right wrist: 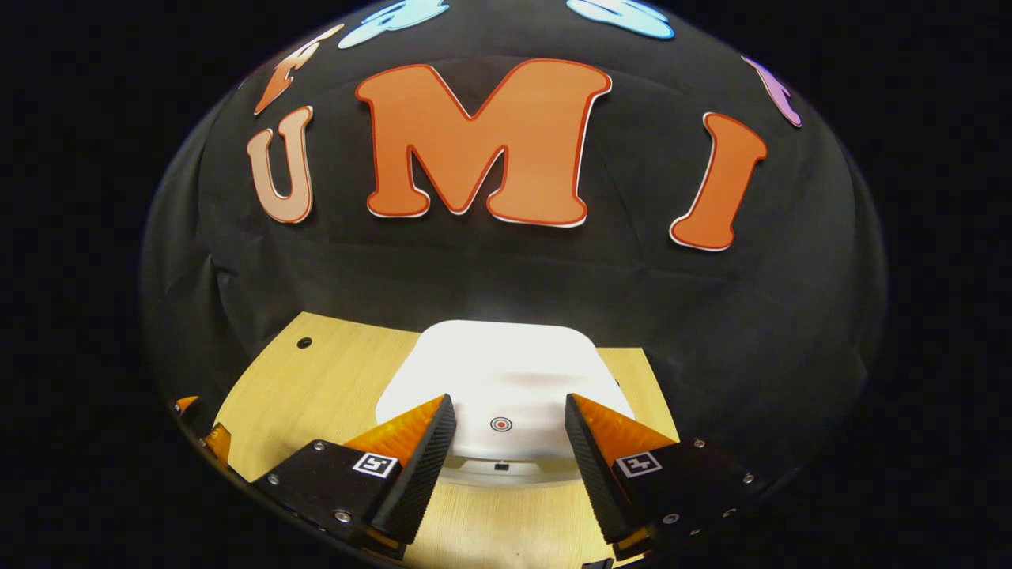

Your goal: Press the lid of the desktop garbage bin to open it, pick up the crumpled paper on the desktop and throw it into the bin, then pick up the pop can on the desktop and drop it into the bin, and finally close the garbage bin lid.

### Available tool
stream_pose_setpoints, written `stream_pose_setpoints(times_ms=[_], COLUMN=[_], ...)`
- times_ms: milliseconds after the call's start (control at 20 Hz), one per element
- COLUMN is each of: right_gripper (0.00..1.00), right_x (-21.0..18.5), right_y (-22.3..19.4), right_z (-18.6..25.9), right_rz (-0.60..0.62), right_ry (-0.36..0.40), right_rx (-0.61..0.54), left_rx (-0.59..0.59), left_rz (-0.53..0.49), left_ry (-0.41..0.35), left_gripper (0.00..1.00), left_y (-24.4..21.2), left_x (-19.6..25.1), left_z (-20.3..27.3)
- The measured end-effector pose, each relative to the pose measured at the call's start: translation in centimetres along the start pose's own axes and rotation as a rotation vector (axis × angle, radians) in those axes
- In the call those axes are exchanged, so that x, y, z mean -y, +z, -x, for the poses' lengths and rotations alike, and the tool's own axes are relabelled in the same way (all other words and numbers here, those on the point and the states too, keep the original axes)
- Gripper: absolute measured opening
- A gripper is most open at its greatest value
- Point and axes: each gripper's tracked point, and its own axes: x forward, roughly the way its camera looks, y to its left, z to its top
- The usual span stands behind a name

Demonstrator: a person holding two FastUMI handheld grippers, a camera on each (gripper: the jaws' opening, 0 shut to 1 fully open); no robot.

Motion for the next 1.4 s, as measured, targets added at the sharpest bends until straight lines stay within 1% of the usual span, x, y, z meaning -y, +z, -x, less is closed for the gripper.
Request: stream_pose_setpoints(times_ms=[300,450,500,550,700,800,850,900,950,1050,1100,1200,1400], right_gripper=[0.85,0.85,0.86,0.82,0.8,0.74,0.68,0.65,0.59,0.5,0.53,0.53,0.52], right_x=[-0.7,-1.4,-1.6,-1.7,-2.0,-2.4,-2.5,-2.7,-2.9,-2.7,-2.7,-2.7,-2.6], right_y=[-2.3,-3.6,-3.5,-3.4,-3.7,-3.6,-3.7,-3.6,-3.9,-4.0,-3.9,-3.8,-3.3], right_z=[-0.4,-0.8,-0.9,-0.8,-1.0,-1.1,-1.1,-1.0,-1.2,-1.2,-1.2,-1.3,-1.3], right_rz=[0.005,0.004,-0.009,-0.015,-0.005,-0.004,-0.007,-0.019,-0.034,-0.061,-0.066,-0.065,-0.067], right_ry=[0.002,0.019,0.024,0.027,0.033,0.04,0.041,0.049,0.042,0.045,0.048,0.045,0.02], right_rx=[-0.078,-0.128,-0.121,-0.126,-0.132,-0.132,-0.131,-0.127,-0.13,-0.134,-0.132,-0.116,-0.033], left_rx=[-0.008,-0.012,-0.014,-0.016,-0.026,-0.03,-0.032,-0.034,-0.033,-0.033,-0.034,-0.03,0.016], left_rz=[-0.001,0.001,0.001,0.003,0.005,0.004,0.005,0.005,0.005,0.007,0.008,0.005,0.004], left_ry=[-0.009,-0.008,-0.009,-0.01,-0.016,-0.021,-0.024,-0.028,-0.032,-0.036,-0.038,-0.042,-0.044], left_gripper=[0.97,0.97,0.97,0.97,0.97,0.97,0.97,0.97,0.97,0.97,0.97,0.97,0.97], left_y=[-0.5,-0.5,-0.6,-0.6,-1.0,-1.2,-1.2,-1.3,-1.3,-1.2,-1.2,-1.0,1.1], left_x=[0.1,0.1,0.0,0.0,0.1,0.1,0.2,0.2,0.3,0.3,0.2,0.0,-0.6], left_z=[-0.1,-0.2,-0.2,-0.3,-0.5,-0.8,-0.9,-1.0,-1.1,-1.3,-1.4,-1.5,-1.8])
